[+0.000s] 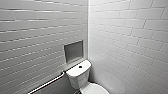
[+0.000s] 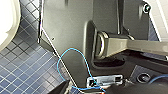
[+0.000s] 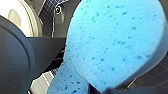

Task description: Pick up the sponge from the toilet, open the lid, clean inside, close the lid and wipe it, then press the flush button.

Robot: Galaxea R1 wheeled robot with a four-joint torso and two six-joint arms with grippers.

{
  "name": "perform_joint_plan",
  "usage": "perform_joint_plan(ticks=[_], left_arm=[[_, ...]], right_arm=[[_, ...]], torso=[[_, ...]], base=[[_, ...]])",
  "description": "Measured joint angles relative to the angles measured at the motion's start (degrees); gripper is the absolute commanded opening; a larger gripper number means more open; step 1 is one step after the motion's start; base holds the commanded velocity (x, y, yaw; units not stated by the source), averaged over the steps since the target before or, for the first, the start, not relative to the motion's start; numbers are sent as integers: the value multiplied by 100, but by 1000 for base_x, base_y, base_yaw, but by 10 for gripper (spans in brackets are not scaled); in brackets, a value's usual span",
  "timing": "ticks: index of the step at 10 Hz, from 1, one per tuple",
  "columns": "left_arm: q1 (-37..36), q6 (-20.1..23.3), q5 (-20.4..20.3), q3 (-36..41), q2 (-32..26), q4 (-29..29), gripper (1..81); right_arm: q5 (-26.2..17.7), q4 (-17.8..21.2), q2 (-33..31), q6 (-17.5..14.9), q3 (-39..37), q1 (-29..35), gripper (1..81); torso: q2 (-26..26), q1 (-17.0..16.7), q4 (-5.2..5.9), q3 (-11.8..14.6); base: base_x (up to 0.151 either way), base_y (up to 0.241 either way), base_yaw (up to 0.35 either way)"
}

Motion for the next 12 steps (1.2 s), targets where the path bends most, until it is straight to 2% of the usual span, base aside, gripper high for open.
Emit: perform_joint_plan(ticks=[4, 9, 12], left_arm=[[-2, 0, -45, -20, -132, -21, 811], [-38, -2, -367, -61, -77, -46, 811], [-129, 105, -296, -6, 74, 20, 811]], right_arm=[[5, -2, 44, 0, 0, 0, 10], [2, -2, 145, 0, -134, 6, 10], [5, 0, 171, -2, -165, 66, 10]], torso=[[0, -2, 0, 0], [0, -2, 0, 0], [0, -2, 0, 0]], base=[[0, 0, 0], [0, 0, 0], [0, 0, 0]])
